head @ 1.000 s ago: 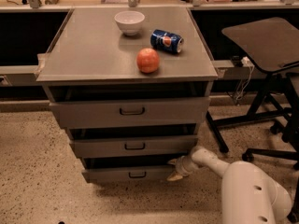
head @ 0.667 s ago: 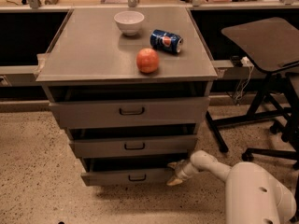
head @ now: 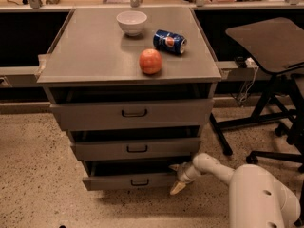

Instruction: Open bottom drawer

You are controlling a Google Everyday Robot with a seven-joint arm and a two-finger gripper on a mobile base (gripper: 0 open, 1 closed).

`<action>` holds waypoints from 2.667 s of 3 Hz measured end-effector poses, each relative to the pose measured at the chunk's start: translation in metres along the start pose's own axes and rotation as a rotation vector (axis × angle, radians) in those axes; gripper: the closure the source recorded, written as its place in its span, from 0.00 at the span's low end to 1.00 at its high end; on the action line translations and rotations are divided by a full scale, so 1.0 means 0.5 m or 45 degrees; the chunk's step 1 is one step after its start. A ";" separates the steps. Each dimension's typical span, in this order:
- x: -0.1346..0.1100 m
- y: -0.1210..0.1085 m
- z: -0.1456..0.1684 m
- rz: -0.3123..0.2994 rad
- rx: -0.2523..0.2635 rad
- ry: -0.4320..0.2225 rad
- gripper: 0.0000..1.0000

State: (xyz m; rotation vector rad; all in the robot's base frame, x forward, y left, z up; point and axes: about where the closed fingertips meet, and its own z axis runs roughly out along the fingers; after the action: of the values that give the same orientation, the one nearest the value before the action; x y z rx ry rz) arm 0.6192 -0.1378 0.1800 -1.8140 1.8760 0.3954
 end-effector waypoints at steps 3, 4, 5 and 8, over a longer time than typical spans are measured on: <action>0.001 0.058 0.020 -0.017 -0.119 -0.037 0.15; -0.004 0.108 0.007 -0.063 -0.187 0.030 0.28; -0.024 0.167 -0.003 -0.108 -0.216 0.094 0.33; -0.056 0.264 -0.018 -0.170 -0.243 0.014 0.31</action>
Offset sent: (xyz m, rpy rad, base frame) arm -0.0058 -0.0055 -0.0105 0.0500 0.0358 -0.0045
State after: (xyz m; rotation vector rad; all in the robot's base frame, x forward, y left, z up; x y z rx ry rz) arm 0.4873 -0.1097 0.1851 -2.0564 1.7633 0.5331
